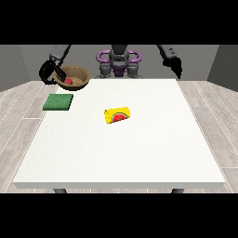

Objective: Pick the cup and pour the ball into the bowl, then pick the bowl and place it on the pad

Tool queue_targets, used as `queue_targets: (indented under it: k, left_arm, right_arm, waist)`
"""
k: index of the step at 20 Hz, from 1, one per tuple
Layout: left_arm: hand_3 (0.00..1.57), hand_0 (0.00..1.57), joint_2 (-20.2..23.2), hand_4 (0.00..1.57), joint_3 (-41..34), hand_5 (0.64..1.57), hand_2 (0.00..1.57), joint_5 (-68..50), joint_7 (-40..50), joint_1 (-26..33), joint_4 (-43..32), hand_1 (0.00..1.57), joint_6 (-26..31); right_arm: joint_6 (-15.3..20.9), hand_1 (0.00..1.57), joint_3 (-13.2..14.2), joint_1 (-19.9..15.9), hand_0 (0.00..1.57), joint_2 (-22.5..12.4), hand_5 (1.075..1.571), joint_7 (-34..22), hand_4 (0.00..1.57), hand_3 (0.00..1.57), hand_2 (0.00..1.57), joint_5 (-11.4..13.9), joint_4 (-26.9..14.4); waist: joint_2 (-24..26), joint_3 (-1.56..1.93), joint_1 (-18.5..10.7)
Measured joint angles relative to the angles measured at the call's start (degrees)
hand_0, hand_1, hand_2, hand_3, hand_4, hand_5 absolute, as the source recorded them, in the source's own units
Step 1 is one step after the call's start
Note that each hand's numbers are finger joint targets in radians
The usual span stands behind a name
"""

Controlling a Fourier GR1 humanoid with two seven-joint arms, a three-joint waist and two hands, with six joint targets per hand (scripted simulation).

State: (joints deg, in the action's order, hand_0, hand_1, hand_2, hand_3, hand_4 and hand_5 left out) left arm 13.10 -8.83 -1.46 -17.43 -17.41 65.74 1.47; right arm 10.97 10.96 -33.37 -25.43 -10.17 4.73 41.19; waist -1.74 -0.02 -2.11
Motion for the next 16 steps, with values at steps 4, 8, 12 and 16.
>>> queue_targets:
  k: [4,8,12,16]
  left_arm:
    - [0.0,0.0,6.26,1.31,-5.43,1.567,0.0,-5.03,0.45,-1.77,0.81,0.0,5.17]
    - [0.0,0.0,13.98,1.28,-12.13,1.571,0.0,-10.15,-0.69,-2.86,-1.37,0.0,10.97]
    - [0.0,0.0,20.0,1.21,-17.17,1.565,0.0,-13.95,-3.06,-3.31,-6.05,0.0,16.8]
    - [0.0,0.0,23.69,1.19,-19.97,1.559,0.0,-15.66,-5.42,-3.98,-9.45,0.0,19.88]
  right_arm:
    - [-1.83,1.57,3.08,2.29,1.57,-3.8,1.571,4.89,0.87,0.0,1.57,-1.52,-1.23]
    - [-3.11,1.57,5.44,3.47,1.57,-6.26,1.568,8.52,0.8,0.0,1.57,-2.91,-1.76]
    - [-2.05,1.57,6.65,3.54,1.57,-5.8,1.567,11.04,0.76,0.0,1.57,-3.65,-1.49]
    - [-1.83,1.57,8.1,2.35,1.57,-6.75,1.561,12.98,0.54,0.25,1.57,-4.36,-2.45]
  waist:
    - [-2.78,0.03,-1.65]
    - [-5.69,0.03,-2.66]
    - [-8.36,0.01,-2.88]
    - [-11.05,0.02,-3.0]
